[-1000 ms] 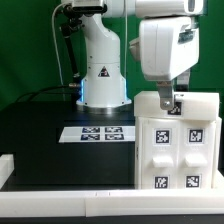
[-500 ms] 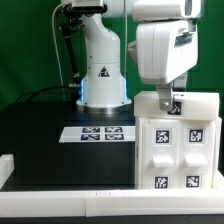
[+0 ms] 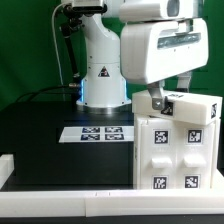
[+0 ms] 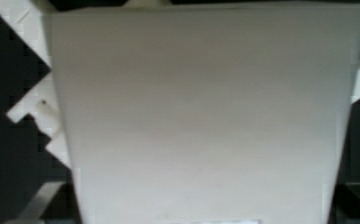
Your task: Assemble cabinet
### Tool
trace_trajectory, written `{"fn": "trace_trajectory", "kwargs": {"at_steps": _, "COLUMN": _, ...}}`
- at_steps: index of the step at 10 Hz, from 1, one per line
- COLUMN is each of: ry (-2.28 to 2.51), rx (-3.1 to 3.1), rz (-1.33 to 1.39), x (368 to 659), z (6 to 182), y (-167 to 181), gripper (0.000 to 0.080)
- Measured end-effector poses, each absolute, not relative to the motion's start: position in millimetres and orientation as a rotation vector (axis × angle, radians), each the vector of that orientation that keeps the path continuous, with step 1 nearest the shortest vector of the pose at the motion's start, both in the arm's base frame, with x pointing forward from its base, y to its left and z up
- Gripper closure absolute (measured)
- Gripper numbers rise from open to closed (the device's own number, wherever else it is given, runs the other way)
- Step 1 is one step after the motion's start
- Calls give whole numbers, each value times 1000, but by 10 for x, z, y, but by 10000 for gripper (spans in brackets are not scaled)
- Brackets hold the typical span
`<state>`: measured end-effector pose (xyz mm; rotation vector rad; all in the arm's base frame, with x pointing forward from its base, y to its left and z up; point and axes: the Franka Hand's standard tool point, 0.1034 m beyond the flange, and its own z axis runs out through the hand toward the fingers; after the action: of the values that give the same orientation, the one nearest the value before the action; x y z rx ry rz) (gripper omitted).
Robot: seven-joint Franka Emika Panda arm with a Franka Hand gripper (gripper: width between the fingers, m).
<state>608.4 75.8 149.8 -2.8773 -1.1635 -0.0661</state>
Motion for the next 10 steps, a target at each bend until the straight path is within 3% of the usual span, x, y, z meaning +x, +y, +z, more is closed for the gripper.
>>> {"fn": "trace_trajectory", "kwargs": {"at_steps": 10, "ry": 339, "rx": -3050, "rz": -94, "x": 6140, "z": 1501, "y": 818, "gripper": 238}}
